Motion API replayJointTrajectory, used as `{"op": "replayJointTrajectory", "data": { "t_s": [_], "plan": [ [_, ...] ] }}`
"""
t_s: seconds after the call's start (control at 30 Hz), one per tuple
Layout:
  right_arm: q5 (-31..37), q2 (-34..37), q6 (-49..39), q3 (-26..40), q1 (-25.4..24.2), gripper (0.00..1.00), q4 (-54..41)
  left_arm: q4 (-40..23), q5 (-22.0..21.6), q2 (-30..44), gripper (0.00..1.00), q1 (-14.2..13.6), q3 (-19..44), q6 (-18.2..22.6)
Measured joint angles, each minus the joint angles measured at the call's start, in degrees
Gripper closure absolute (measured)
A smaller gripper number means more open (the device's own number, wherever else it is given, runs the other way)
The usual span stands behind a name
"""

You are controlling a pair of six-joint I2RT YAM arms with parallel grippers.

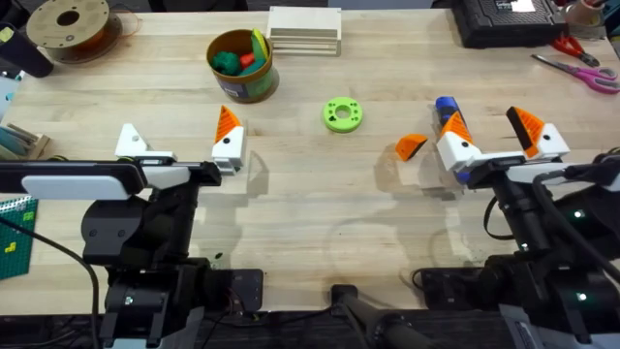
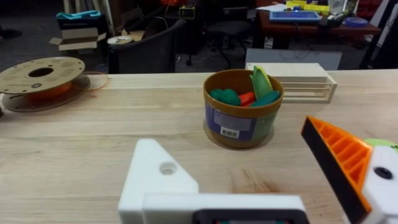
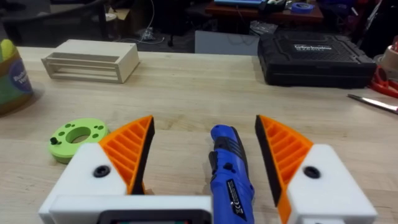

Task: Pick up the gripper from the table and insert it into the empty holder that is missing its gripper. Then pick up a screw, insert it into the mounting hole, and use the screwdriver to tighten it. Finally, clean up the table by picking up the vegetable and placing it into the bucket.

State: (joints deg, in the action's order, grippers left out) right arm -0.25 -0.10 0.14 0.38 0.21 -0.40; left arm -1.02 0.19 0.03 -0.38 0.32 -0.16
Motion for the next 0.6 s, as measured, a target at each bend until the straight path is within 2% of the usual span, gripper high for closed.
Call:
{"op": "replayJointTrajectory", "data": {
  "t_s": [0.47,0.6],
  "plan": [
    [0.19,0.0,0.02,0.39,0.0,0.055,-1.42,-0.5,0.04,0.02,0.014,0.0,0.27,0.01],
    [-0.61,0.64,0.04,6.74,0.0,0.054,-13.89,-10.34,0.06,0.47,0.014,0.0,6.39,0.19]
  ]
}}
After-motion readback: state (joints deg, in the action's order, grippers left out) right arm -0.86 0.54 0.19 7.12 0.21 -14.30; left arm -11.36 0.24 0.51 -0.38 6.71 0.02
